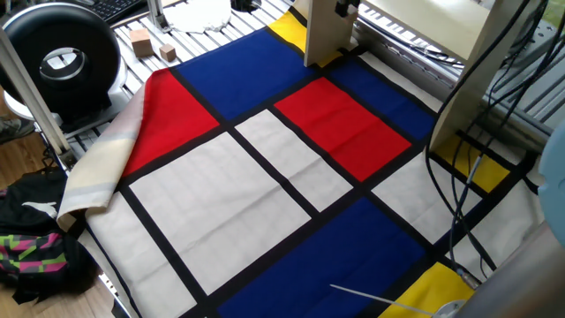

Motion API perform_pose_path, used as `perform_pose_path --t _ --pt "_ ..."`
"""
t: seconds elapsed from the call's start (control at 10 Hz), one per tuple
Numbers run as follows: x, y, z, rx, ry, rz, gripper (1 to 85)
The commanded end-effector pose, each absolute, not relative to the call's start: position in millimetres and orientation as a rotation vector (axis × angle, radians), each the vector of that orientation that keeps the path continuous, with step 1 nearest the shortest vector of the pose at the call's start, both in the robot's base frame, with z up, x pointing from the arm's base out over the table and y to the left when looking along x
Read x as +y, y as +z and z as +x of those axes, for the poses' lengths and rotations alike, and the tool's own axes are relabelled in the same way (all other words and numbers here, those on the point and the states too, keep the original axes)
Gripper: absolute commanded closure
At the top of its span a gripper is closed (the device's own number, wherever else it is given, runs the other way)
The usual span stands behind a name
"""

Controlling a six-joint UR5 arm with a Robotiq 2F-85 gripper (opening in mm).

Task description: Take the object down from the shelf

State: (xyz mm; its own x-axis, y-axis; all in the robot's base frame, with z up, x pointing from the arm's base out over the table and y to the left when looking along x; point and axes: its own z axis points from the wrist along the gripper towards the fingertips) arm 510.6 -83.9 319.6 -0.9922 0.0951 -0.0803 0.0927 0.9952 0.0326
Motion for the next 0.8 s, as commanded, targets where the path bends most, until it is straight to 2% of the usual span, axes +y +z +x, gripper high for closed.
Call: perform_pose_path --t 0.0,0.4,0.7 --pt "-81.1 321.4 514.1 3.038 0.064 0.192 84.7" --pt "-69.2 315.6 526.1 3.03 0.114 0.143 84.7" --pt "-45.0 268.2 554.8 3.033 0.122 0.18 84.7"
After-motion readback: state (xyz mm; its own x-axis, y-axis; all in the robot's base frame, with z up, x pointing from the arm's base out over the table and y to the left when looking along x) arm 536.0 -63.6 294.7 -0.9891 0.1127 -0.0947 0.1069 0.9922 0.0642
